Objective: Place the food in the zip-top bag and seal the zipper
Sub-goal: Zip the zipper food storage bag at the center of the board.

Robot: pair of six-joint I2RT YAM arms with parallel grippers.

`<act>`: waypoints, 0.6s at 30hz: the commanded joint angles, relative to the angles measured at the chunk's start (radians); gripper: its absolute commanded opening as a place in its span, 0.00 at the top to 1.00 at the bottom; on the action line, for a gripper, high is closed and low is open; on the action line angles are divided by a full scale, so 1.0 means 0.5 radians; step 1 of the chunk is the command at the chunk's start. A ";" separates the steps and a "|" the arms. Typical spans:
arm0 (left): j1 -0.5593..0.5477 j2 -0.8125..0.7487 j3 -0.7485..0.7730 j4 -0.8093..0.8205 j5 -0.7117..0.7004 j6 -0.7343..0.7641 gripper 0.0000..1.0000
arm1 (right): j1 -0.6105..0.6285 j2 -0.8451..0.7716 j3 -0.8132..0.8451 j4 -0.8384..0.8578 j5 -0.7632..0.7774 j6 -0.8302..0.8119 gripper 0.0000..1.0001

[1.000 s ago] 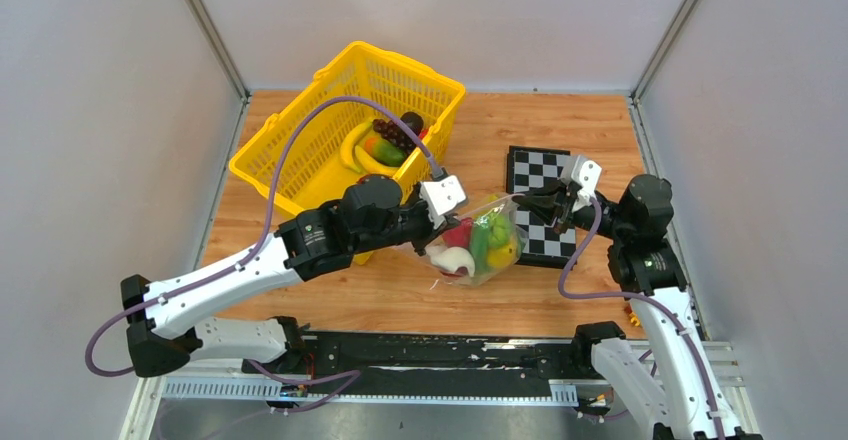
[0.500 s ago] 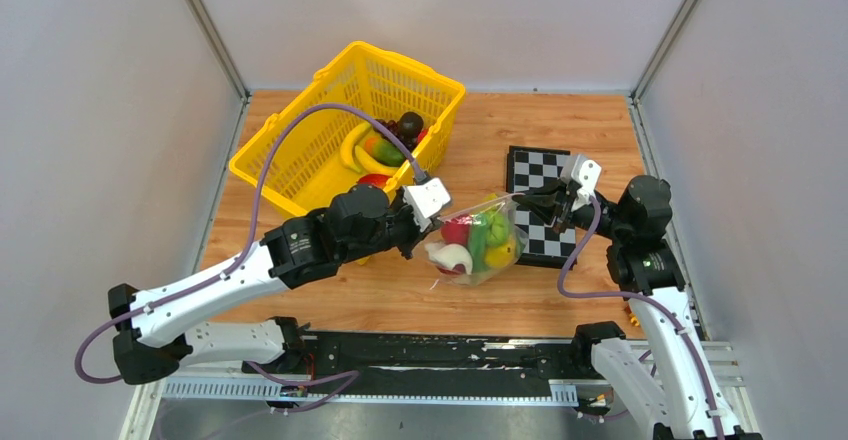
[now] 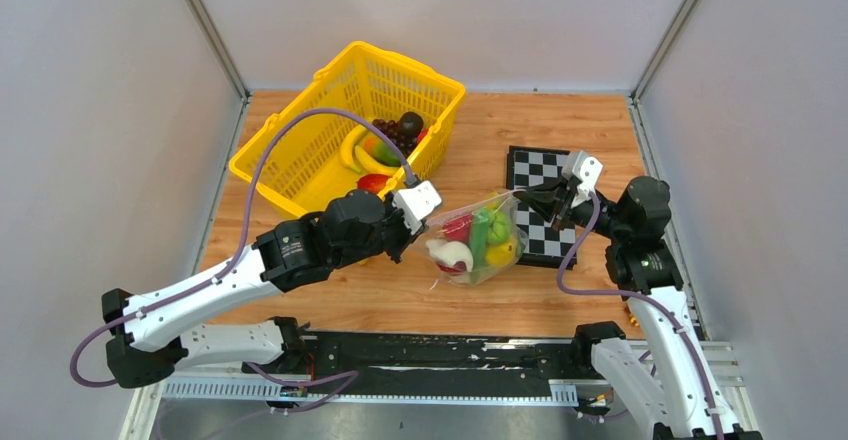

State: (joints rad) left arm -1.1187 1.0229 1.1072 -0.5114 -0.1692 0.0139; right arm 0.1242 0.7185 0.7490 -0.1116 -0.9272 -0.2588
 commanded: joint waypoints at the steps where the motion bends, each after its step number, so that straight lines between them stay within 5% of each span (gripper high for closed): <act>1: 0.000 -0.045 0.046 -0.301 -0.140 -0.019 0.99 | -0.018 -0.009 0.014 0.160 0.181 0.029 1.00; 18: 0.001 -0.088 0.130 -0.579 -0.440 -0.058 0.99 | -0.018 0.026 0.033 0.194 0.171 0.051 1.00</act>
State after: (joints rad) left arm -1.1198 1.0080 1.1492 -0.6659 -0.2996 -0.0139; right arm 0.1272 0.7399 0.7486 -0.0845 -0.9070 -0.2367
